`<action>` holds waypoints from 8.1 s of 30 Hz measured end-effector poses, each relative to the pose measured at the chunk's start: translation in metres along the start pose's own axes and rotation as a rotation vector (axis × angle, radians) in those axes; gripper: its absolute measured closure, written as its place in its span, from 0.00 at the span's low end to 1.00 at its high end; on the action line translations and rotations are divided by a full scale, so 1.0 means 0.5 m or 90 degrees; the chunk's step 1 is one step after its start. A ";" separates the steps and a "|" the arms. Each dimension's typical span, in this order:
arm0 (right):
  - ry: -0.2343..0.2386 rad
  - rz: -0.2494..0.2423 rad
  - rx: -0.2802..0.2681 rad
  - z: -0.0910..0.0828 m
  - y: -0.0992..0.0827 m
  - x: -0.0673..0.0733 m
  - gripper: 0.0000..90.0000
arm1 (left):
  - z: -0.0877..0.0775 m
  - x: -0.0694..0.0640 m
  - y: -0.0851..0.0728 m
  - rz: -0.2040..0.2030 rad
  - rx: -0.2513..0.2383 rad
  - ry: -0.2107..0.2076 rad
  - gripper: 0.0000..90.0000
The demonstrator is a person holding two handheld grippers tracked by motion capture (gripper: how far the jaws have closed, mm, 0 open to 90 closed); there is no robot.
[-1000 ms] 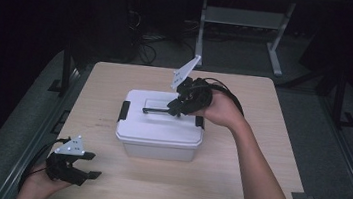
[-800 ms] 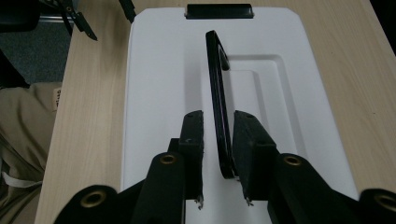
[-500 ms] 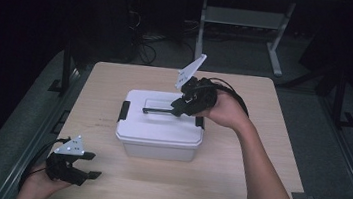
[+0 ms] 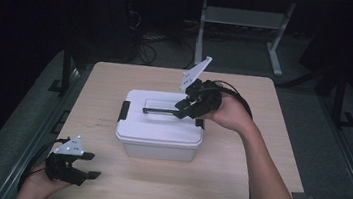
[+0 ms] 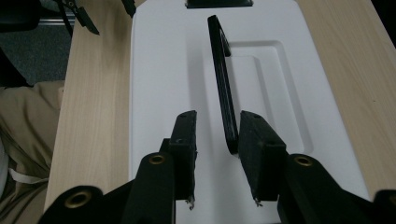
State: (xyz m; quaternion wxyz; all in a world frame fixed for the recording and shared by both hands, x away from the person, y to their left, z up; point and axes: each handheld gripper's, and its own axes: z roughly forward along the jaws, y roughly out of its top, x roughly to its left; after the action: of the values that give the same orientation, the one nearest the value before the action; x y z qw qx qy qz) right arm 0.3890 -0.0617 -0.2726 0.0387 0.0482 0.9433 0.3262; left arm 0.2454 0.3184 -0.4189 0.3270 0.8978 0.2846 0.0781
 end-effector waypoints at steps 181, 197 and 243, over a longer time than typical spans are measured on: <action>-0.040 0.229 -0.018 -0.044 -0.420 0.098 0.63 | 0.000 0.007 -0.002 -0.010 0.008 0.011 0.32; -0.049 0.248 -0.018 -0.043 -0.462 0.118 0.61 | 0.006 0.004 0.001 -0.009 0.012 0.009 0.32; -0.050 0.276 -0.028 -0.026 -0.529 0.173 0.60 | 0.007 0.001 0.003 -0.003 0.014 0.011 0.32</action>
State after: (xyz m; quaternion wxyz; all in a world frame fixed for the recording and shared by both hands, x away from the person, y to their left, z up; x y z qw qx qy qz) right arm 0.2846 -0.2666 -0.4299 0.0053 0.2620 0.9011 0.3453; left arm 0.2476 0.3155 -0.4206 0.3150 0.8999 0.2902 0.0823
